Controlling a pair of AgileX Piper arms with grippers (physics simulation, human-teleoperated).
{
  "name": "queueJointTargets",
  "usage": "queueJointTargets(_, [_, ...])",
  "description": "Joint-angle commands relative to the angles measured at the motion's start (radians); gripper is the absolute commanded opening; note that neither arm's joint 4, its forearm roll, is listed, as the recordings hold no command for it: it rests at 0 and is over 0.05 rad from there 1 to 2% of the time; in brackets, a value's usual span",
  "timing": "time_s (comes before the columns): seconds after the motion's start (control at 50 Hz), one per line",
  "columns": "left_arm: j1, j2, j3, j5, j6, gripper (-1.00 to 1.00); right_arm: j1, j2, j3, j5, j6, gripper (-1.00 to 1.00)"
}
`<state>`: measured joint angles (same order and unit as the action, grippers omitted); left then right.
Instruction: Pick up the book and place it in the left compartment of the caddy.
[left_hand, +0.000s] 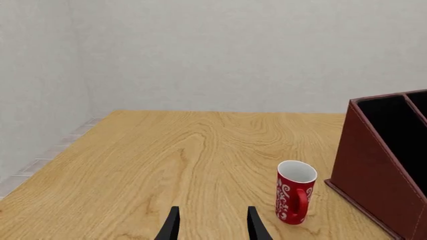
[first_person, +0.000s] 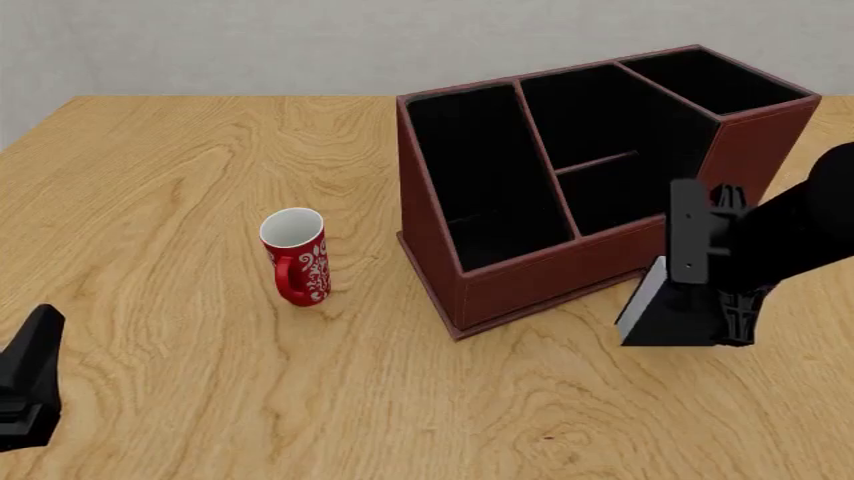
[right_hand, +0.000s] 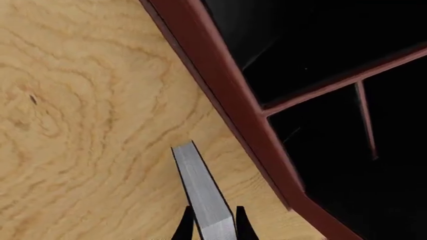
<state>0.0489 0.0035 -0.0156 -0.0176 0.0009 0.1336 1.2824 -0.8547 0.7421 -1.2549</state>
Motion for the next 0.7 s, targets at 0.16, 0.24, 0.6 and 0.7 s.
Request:
queueJointTargets(0.16, [0.003, -0.001, 0.005, -0.004, -0.003, 1.00, 0.001, -0.023, -0.005, 0.035, 0.012, -1.00])
queueJointTargets(0.24, [0.000, -0.002, 0.006, -0.006, -0.006, 1.00, 0.013, -0.050, 0.004, 0.058, 0.008, -1.00])
queueJointTargets(0.6, [-0.017, -0.002, 0.007, -0.015, -0.024, 1.00, -0.008, -0.248, -0.017, 0.258, -0.035, -1.00])
queueJointTargets(0.7, [-0.017, -0.003, 0.008, -0.018, -0.031, 1.00, -0.004, -0.302, -0.033, 0.334, -0.031, -1.00])
